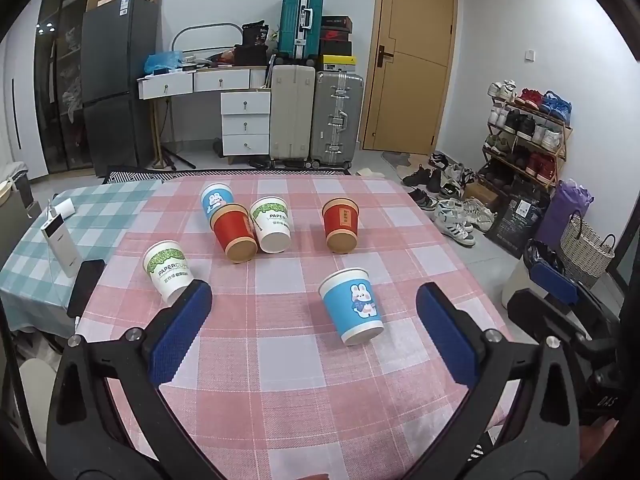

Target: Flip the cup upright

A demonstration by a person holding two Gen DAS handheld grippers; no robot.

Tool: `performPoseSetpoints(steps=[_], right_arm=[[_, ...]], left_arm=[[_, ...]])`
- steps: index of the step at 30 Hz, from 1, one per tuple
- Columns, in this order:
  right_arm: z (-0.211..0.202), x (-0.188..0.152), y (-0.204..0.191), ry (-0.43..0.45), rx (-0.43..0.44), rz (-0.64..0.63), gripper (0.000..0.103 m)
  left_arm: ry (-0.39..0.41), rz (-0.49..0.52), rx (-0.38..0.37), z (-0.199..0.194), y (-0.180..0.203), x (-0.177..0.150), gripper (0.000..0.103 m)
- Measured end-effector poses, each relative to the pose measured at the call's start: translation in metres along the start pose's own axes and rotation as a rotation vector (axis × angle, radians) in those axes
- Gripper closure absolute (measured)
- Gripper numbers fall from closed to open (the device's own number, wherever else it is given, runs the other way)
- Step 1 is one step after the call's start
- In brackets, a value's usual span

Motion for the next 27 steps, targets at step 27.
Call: performPoseSetpoints(steps=[27], right_arm=[[0.006, -0.005, 0.002, -0.027, -0.003, 0.009, 0.000]], left_arm=[[-0.012, 0.003, -0.014, 0.016, 0.001, -0.012, 0.001]])
Point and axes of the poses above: each gripper's, at about its wrist camera, not at the fingertips, and z roughly the way its jaws point, y to its right, x to its top, the point moved 4 cm from there along z, roughly the way its jaws point, and after that the axes turned 7 degrees about x, right-handed, at the moved point
